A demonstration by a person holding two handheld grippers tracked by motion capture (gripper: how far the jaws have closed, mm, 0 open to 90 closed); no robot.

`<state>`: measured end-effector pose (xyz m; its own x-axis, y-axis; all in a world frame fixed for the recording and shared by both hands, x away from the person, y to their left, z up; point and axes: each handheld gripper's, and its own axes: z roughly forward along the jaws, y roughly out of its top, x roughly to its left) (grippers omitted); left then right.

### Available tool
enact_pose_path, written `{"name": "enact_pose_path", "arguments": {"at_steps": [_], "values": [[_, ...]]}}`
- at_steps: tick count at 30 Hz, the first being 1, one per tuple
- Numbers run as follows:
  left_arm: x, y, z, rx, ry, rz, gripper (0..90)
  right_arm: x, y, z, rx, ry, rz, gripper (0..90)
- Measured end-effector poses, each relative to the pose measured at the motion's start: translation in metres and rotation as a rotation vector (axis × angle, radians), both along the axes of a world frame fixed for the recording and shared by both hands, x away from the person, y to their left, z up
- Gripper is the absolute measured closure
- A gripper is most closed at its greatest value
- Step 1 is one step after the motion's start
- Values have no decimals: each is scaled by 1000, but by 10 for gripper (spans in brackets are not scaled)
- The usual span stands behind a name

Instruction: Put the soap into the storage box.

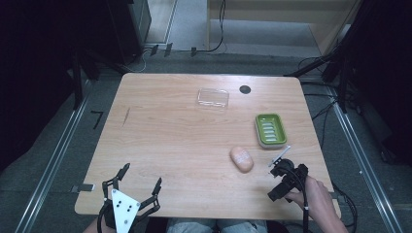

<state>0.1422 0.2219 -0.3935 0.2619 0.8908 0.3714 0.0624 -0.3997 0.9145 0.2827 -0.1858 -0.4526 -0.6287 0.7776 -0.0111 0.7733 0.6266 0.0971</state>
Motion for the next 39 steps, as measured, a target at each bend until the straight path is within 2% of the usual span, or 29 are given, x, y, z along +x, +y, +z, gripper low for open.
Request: {"name": "enact_pose_path", "arguments": {"at_steps": [9,14,16,23,28,39], "values": [[-1,0,0,-1,-1,-1,138,10,21,10,20,0,35,6],[0,-1,0,4,0,-5,138,18,33,14,12,9,61,6],[0,-1,0,7,1,-10,138,21,38,17,13,-1,71,6],[-1,-1,0,8,1,-8,138,33,45,26,19,-14,72,5],[-1,1,0,-6,-1,4,138,41,50,26,32,-5,74,5],[0,0,0,2,-1,-2,138,61,60,28,37,2,67,4]]}}
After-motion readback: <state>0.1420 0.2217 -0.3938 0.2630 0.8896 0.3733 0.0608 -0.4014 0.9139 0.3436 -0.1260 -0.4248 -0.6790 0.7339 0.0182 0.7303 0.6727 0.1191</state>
